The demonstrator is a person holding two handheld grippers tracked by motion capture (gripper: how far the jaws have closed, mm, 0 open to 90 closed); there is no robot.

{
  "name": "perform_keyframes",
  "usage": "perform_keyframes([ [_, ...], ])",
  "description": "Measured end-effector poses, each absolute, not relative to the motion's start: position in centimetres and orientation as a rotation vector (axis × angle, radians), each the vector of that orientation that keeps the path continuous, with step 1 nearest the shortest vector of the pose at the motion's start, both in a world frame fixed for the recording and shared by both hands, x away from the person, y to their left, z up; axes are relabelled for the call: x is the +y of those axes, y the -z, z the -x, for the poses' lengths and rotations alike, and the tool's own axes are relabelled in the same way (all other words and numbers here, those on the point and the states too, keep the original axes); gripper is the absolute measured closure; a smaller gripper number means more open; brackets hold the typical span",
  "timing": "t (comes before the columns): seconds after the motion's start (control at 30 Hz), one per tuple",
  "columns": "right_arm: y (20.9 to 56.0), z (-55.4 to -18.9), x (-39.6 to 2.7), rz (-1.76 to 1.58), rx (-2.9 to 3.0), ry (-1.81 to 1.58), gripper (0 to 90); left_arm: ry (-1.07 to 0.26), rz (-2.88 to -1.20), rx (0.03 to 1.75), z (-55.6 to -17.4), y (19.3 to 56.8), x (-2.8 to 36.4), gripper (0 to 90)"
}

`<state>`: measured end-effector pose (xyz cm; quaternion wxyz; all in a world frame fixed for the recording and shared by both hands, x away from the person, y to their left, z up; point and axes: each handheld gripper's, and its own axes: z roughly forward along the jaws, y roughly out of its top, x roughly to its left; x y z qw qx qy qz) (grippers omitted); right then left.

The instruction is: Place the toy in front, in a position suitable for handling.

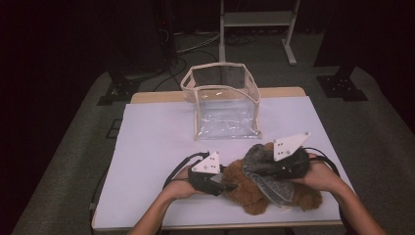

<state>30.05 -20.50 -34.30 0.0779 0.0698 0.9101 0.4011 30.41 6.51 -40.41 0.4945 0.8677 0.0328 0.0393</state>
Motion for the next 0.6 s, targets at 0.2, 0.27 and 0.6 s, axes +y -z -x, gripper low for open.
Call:
perform_keyframes([
  [0.2,34.7,-30.2,-20.6,-0.191,2.738,-1.213,74.5,-0.089,-2.081,0.09,-30.6,40.5,6.9,47.5],
  [0.27,34.8,-30.2,-22.3,-0.241,2.727,-1.203,74.5,-0.091,-2.07,0.097,-30.7,40.5,7.0,47.0],
  [0.6,36.6,-29.9,-26.6,-0.379,2.687,-1.158,76.1,-0.102,-2.043,0.13,-30.6,40.8,6.7,36.7],
])
